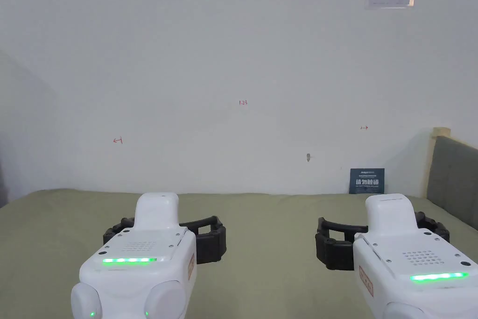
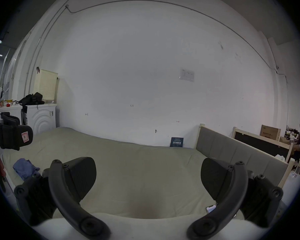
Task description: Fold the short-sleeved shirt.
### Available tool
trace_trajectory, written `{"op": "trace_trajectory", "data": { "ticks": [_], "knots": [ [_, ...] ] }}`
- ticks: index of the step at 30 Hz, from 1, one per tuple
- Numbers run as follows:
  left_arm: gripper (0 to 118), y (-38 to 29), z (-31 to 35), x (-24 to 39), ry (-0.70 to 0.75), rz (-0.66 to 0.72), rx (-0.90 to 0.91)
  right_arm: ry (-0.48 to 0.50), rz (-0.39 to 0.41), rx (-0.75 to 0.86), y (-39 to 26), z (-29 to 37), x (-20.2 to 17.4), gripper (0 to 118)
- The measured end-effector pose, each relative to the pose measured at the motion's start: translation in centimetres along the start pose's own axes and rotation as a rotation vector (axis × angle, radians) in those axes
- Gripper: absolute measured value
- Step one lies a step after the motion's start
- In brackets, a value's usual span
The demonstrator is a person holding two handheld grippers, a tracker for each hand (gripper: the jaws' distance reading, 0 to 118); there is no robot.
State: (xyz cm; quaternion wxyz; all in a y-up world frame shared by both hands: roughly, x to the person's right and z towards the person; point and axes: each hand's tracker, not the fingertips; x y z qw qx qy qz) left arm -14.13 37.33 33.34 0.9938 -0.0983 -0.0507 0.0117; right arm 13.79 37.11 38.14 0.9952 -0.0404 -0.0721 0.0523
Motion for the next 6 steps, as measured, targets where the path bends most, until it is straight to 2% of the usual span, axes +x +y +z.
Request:
{"op": "trace_trajectory", "data": {
  "ticks": [4, 6],
  "knots": [
    [118, 0.06, 0.05, -0.03, -0.005, 0.008, -0.002, 0.043, -0.073, -0.096, 0.69, -0.53, 0.65, 118],
    [118, 0.07, 0.11, -0.01, -0.003, 0.004, -0.001, 0.003, -0.075, -0.065, 0.53, -0.72, 0.67, 118]
  ]
}}
